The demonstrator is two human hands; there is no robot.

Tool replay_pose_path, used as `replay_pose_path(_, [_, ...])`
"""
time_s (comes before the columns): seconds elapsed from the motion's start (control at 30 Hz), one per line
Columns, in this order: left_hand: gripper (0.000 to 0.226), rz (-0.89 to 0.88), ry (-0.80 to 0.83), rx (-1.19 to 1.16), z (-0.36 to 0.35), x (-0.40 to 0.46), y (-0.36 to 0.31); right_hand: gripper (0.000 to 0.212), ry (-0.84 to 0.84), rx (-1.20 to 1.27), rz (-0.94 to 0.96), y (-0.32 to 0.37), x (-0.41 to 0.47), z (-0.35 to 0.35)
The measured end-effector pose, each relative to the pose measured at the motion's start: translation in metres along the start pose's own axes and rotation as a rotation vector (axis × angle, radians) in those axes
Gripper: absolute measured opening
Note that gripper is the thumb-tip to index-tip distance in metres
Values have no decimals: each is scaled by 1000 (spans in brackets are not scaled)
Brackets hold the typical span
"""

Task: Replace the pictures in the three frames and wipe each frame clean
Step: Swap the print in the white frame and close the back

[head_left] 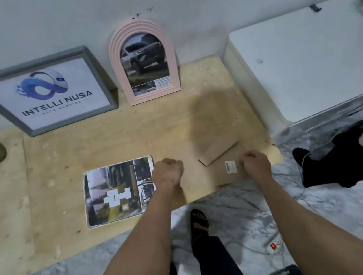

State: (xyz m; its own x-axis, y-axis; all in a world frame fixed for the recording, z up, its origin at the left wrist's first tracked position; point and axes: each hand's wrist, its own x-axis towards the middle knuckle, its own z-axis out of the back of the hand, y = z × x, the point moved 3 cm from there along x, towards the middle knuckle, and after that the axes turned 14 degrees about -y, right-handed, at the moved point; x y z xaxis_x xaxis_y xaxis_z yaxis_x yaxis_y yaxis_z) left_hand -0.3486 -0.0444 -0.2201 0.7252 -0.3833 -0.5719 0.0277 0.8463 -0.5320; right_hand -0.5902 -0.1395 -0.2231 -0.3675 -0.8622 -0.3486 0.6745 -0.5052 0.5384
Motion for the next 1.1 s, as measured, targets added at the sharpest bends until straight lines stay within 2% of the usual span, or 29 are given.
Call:
replay_pose_path(0.17, [17,56,-135,-234,58,60,48,7,103,140,84,45,-38,-38])
replay_pose_path(0.23, [19,83,-209,-238,106,51,52,3,183,173,96,63,-65,-62])
replay_pose_path(0.37, [23,73,-307,-158,179,60,100,9,323,252,96,79,-138,-106])
replay_pose_path(0.43, [18,78,-331,-138,200,66,122,6,314,272,93,77,-166,-123])
replay_pose_path(0.5, [17,71,-348,-103,209,72,139,13,277,257,107,72,-184,-137])
replay_pose_path(0.7, [17,24,-292,-48,205,80,168,18,184,127,90,63,-205,-155])
replay_pose_path(0.9, [7,74,-246,-181,200,79,176,31,119,-77,254,66,-210,-150])
replay_pose_path(0.97, [10,115,-193,-267,196,82,177,27,110,-100,293,66,-211,-155])
replay_pose_path(1.03, [14,140,-147,-342,192,85,180,17,106,-64,243,70,-211,-155])
replay_pose_path(1.1, [15,155,-113,-344,193,86,182,18,134,-5,114,68,-207,-153])
